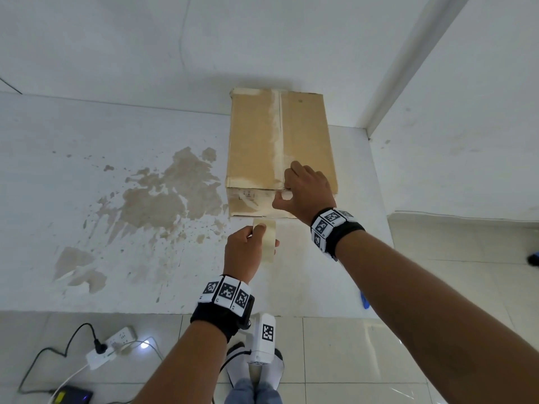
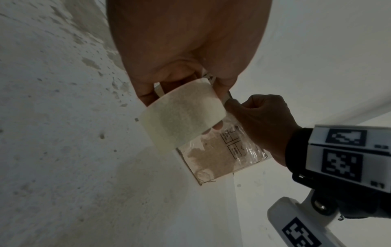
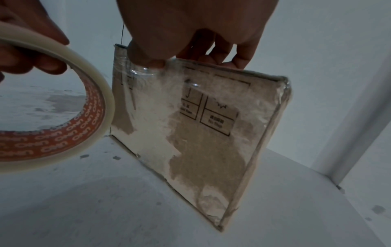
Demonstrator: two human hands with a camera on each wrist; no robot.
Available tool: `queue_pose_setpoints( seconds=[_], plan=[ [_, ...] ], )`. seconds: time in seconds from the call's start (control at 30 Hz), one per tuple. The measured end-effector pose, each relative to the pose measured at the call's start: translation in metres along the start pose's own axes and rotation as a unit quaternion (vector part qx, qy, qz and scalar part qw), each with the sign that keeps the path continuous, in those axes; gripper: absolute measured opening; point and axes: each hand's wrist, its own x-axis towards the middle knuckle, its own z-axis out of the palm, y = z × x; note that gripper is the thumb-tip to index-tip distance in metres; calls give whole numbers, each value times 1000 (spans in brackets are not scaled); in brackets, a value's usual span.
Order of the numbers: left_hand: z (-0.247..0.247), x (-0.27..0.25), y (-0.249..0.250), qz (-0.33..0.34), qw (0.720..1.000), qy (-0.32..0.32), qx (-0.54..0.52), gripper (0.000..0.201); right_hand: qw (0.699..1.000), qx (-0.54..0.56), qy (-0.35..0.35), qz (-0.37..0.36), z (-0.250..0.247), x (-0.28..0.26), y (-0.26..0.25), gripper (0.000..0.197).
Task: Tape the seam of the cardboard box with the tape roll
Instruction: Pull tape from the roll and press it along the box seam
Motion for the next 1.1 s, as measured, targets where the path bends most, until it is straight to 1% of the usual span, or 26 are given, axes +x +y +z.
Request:
queue_pose_setpoints(
  seconds=[0.1, 0.2, 0.3, 0.43, 0.73, 0.97, 1.1],
  plan=[
    [0, 1, 0, -1, 1000, 1, -2, 38, 998, -47, -28, -5, 2, 1, -1, 38],
    [0, 2, 0, -6, 1000, 3, -8, 37, 998, -61, -27, -8, 1, 0, -1, 40],
    [1, 3, 0, -2, 1000, 1, -4, 36, 999, -42, -17, -9, -4, -1, -1, 40],
    [2, 4, 2, -2, 1000, -1, -4, 37, 1000, -31, 0, -7, -3, 2, -2, 32],
    [2, 7, 2, 0, 1000, -2, -13, 36, 998, -58, -26, -16, 1, 4, -2, 41],
    [0, 9, -1, -5, 1000, 1, -14, 37, 1000, -7, 5, -3, 0, 2, -3, 37],
    [0, 12, -2, -4, 1000, 2, -18, 34, 1000, -9, 6, -3, 1, 1, -1, 36]
  ],
)
